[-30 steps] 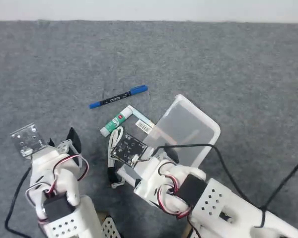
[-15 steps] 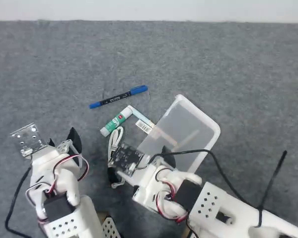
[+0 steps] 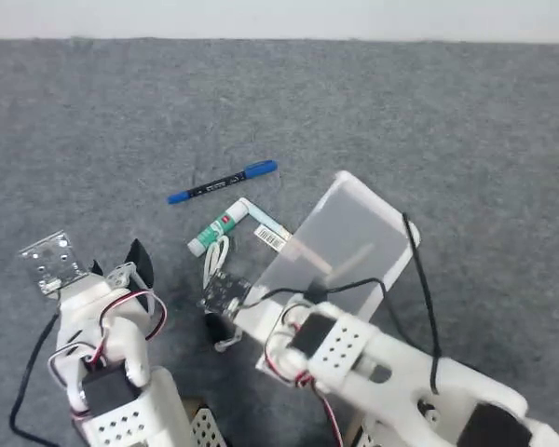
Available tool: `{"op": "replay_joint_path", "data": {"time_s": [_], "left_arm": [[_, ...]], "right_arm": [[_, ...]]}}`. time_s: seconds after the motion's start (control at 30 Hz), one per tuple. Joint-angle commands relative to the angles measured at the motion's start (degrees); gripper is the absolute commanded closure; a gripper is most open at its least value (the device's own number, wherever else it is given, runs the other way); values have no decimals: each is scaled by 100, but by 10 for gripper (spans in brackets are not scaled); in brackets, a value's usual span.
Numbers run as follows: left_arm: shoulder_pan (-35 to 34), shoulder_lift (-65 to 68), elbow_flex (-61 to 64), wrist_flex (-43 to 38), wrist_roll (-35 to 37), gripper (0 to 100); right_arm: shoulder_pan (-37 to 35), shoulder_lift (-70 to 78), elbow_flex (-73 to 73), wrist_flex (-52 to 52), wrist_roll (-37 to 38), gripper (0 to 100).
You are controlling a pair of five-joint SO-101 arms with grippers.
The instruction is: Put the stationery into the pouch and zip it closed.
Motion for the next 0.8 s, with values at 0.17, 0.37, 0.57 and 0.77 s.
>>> {"op": "replay_joint_path", "data": {"time_s": [0.17, 0.37, 0.57, 0.77], "left_arm": [[-26, -97, -84, -185, 62, 767], [-26, -97, -84, -176, 62, 767], [-9, -97, -13, -202, 62, 767], [-9, -97, 4, -211, 62, 767]], "right_arm": [[1095, -312, -422, 479, 818, 523], [2026, -611, -422, 453, 1037, 523], [3204, -769, -431, -4, 1134, 523], [3943, -734, -431, -760, 387, 523]]}}
